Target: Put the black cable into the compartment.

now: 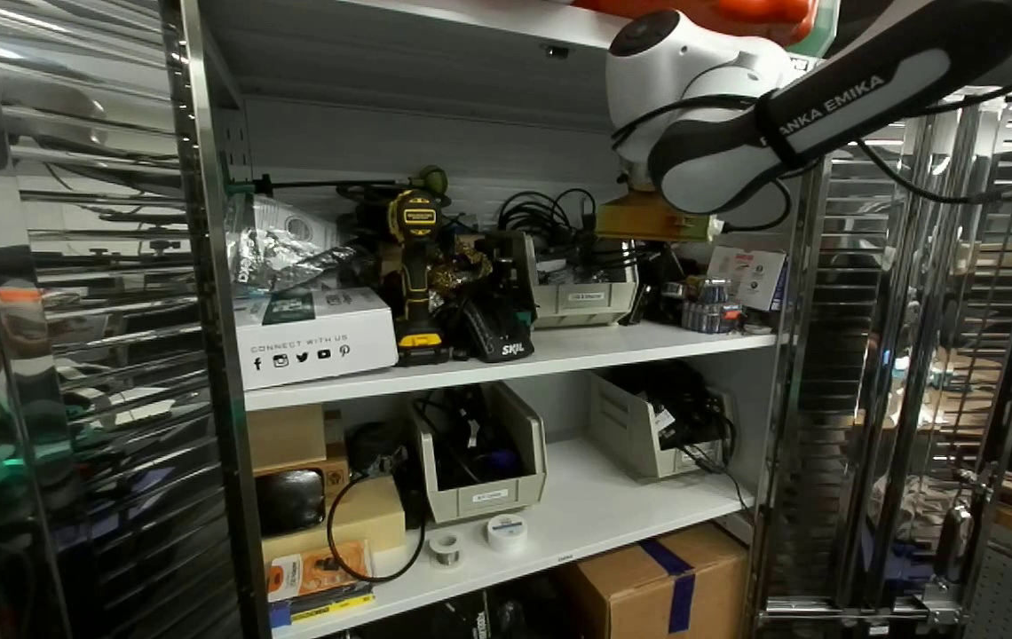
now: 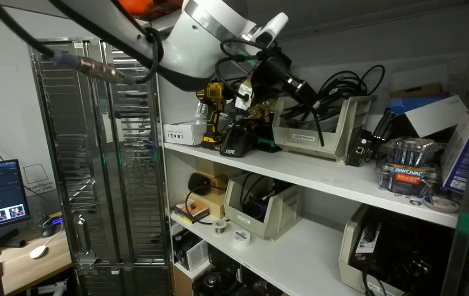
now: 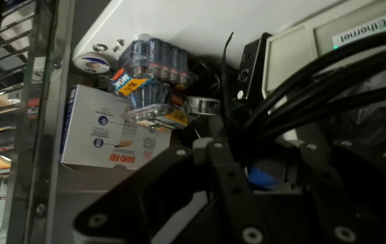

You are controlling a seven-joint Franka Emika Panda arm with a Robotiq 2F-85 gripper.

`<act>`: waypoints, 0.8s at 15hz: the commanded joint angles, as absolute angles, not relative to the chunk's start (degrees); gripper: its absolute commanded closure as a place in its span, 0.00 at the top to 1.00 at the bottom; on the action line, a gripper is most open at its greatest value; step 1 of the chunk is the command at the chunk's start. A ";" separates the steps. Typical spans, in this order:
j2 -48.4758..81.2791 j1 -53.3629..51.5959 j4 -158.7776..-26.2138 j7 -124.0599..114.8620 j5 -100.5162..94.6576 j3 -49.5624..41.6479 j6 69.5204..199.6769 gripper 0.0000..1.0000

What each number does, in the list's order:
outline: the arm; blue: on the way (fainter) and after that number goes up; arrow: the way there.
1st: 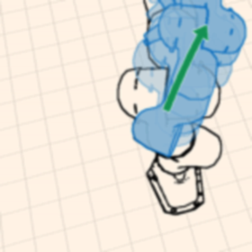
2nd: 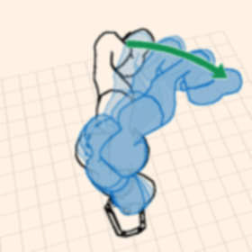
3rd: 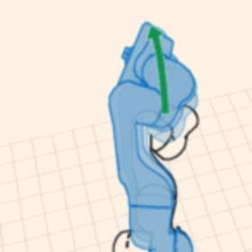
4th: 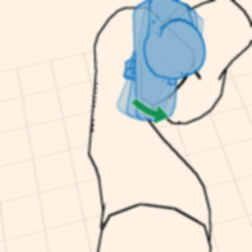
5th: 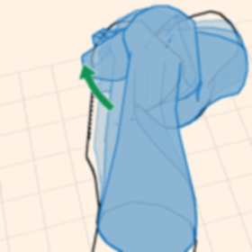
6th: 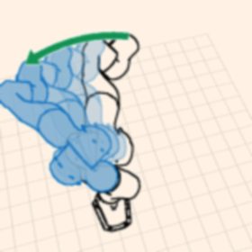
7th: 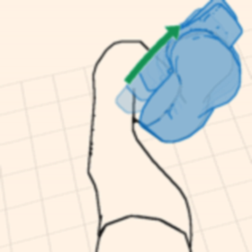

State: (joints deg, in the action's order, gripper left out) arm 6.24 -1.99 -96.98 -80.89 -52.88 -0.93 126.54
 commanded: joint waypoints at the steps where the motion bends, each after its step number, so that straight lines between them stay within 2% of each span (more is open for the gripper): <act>1: 12.39 -2.08 -87.91 -86.74 -55.51 -1.68 128.94 0.04; 12: 32.80 -2.17 -61.15 -89.24 -54.92 -1.95 132.10 0.04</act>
